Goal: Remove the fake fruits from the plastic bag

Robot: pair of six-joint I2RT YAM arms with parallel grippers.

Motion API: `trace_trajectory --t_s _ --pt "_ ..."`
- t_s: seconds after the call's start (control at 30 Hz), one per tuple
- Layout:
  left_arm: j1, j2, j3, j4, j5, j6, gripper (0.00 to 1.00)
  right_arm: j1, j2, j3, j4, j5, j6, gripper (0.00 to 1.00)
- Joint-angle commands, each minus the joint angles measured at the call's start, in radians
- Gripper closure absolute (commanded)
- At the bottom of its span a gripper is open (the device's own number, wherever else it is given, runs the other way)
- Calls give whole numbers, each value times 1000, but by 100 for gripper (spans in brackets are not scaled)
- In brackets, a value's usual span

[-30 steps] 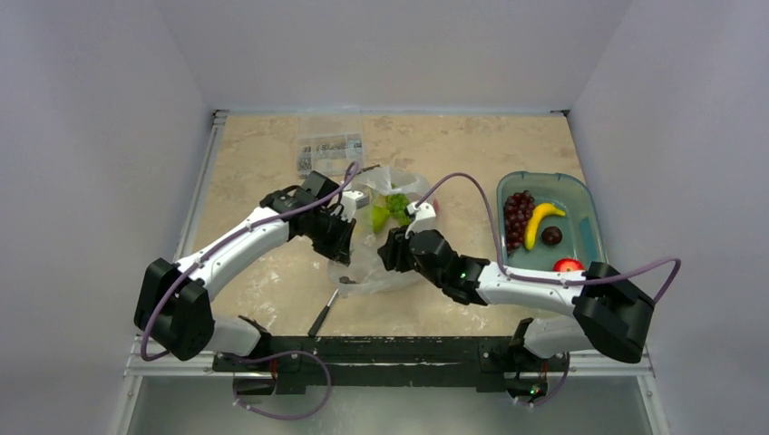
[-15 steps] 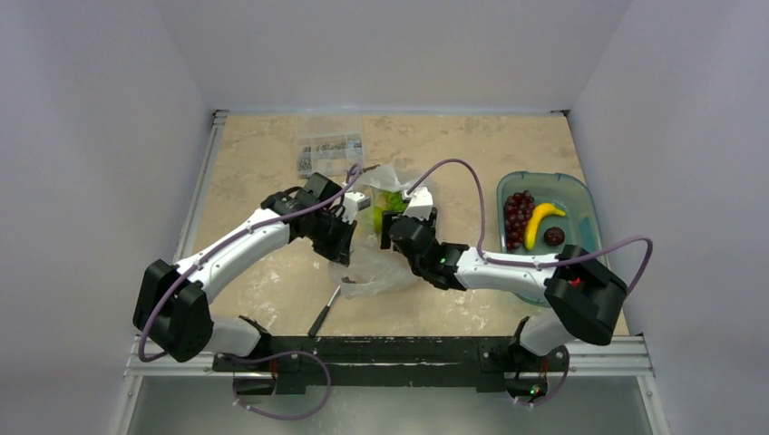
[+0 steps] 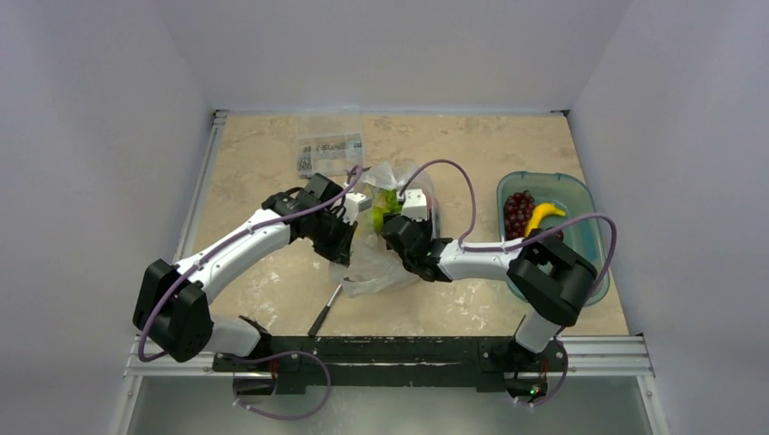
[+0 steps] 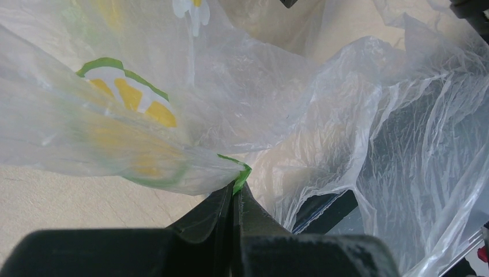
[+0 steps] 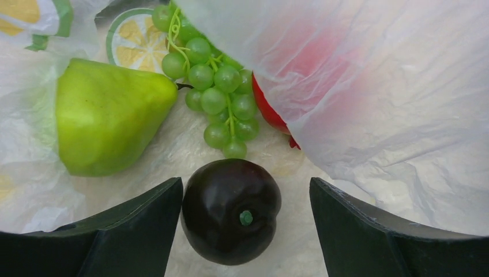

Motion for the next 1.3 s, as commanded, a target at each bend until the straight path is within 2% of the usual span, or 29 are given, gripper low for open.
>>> trace_trajectory --t_s 0.0,0.37,0.5,0.7,0.97,1.27 --pt "-6 -21 39 -1 -10 25 100 -4 29 58 18 35 -16 26" --pt "-7 -19 40 -4 -9 28 100 -4 37 79 62 -77 -49 67" --pt "-9 -16 43 -6 -10 27 100 -4 -22 65 92 -138 -81 84" --pt "-10 -22 42 -4 -23 30 100 -4 -159 10 166 -280 -110 100" --pt "-9 -30 41 -2 -40 27 100 -4 -326 -57 256 -498 -133 100" --pt "-10 -39 43 3 -64 22 100 -4 -559 -59 177 -601 -168 100"
